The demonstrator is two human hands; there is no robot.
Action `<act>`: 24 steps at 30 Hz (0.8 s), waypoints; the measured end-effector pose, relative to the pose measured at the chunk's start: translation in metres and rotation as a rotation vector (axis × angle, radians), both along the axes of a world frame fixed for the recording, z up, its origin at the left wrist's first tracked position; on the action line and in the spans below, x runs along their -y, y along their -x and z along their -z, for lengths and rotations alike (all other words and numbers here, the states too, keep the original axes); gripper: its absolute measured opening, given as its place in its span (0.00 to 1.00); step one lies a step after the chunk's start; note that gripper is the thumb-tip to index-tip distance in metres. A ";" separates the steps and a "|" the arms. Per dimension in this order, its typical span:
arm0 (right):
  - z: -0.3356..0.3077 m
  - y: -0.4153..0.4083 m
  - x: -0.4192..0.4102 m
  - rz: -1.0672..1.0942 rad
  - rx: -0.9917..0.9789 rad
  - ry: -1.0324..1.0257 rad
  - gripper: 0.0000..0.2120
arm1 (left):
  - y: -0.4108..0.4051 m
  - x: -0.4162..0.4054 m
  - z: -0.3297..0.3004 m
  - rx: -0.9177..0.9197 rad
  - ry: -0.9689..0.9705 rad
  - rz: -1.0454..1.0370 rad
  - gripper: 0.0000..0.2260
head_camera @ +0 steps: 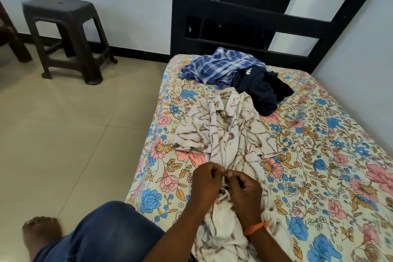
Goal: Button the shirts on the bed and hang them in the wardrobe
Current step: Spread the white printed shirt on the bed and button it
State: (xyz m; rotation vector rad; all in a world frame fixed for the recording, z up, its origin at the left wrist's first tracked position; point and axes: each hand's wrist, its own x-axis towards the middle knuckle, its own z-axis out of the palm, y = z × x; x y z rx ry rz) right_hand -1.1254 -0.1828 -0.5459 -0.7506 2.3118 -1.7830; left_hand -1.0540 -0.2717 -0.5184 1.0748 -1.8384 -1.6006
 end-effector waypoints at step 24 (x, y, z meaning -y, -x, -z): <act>-0.008 -0.004 0.004 0.022 0.032 -0.026 0.03 | -0.004 0.008 -0.012 -0.074 -0.192 0.024 0.10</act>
